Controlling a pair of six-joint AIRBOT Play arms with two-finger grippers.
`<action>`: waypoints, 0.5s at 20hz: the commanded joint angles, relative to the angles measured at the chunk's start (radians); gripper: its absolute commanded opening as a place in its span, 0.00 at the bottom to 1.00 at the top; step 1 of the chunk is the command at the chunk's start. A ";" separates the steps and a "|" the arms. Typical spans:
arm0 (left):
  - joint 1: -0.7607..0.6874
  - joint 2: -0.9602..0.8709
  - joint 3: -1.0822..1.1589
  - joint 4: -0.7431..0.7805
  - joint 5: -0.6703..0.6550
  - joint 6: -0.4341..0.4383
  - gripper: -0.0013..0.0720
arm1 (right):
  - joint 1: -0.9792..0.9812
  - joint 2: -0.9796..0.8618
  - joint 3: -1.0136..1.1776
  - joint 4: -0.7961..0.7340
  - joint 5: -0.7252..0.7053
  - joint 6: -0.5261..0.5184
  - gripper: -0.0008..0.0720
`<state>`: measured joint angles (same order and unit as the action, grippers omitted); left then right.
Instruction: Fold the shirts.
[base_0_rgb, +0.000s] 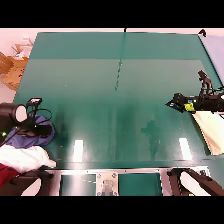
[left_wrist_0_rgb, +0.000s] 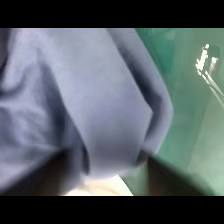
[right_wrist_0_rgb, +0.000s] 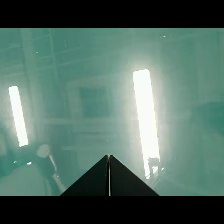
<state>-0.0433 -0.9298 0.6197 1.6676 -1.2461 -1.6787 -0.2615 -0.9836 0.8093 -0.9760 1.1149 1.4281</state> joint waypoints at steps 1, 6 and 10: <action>0.000 0.000 -0.042 0.009 0.125 -0.011 0.04 | 0.001 0.001 0.000 0.000 0.000 0.000 0.04; -0.002 0.000 0.174 -0.259 0.158 0.216 0.04 | 0.000 0.001 0.000 0.000 -0.031 0.000 0.04; -0.150 -0.010 0.442 -0.479 0.256 0.293 0.04 | 0.000 0.001 0.000 0.001 -0.031 0.000 0.04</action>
<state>-0.1070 -0.9333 0.9062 1.3540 -1.0649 -1.4654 -0.2615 -0.9836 0.8093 -0.9756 1.0920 1.4281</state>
